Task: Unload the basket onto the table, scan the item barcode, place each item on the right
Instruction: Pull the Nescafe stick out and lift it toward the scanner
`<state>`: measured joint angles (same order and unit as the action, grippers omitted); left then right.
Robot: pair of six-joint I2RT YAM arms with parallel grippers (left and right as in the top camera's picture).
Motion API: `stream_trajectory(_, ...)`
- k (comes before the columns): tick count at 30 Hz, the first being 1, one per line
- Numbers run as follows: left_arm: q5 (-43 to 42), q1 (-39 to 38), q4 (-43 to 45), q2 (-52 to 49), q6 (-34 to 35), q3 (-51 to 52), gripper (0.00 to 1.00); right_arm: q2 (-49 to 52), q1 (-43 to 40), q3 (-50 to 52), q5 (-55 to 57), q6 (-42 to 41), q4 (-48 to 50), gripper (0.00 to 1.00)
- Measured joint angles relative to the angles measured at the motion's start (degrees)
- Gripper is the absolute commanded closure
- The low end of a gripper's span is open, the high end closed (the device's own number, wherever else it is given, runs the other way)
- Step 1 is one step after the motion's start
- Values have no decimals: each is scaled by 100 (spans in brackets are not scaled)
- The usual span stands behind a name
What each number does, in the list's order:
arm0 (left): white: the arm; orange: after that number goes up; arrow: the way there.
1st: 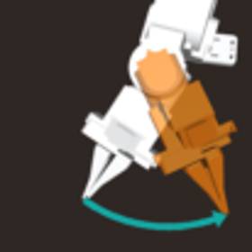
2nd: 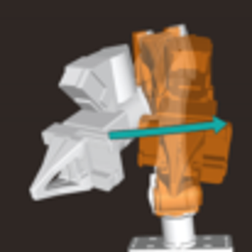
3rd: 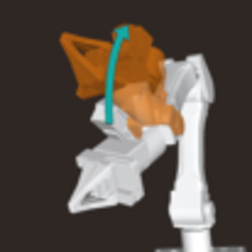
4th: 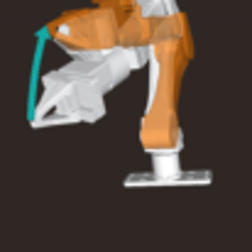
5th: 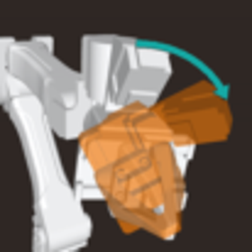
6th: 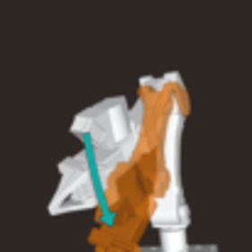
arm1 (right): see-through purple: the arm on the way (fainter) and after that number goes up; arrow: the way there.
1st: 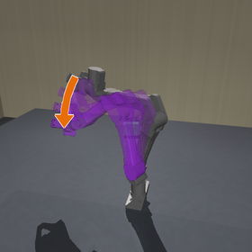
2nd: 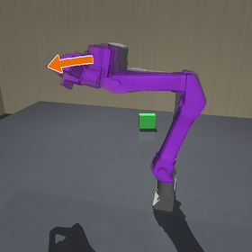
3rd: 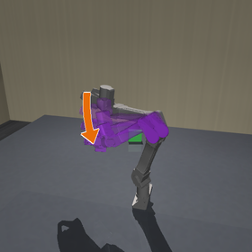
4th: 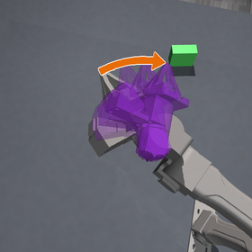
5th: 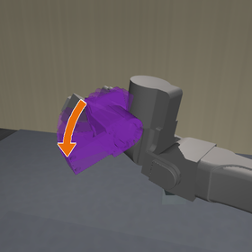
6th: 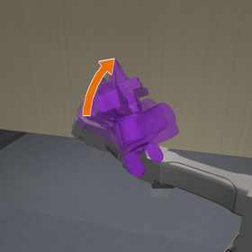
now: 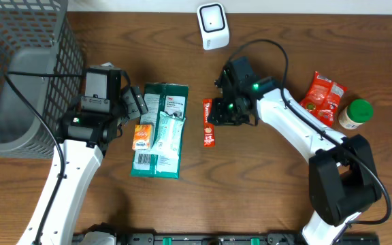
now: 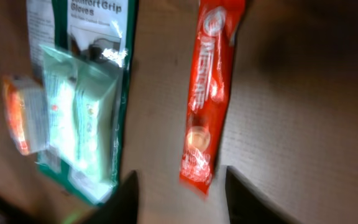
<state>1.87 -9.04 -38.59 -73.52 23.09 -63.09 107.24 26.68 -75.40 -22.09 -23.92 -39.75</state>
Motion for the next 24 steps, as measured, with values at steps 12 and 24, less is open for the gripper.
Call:
stream_trajectory(12, 0, 0, 0, 0, 0, 0, 16, 17, 450, 780, 892, 39, 1875, 37)
stream_trajectory(24, 0, 0, 0, 0, 0, 0, 15, 297, 404, 780, 1287, 105, 2806, 44)
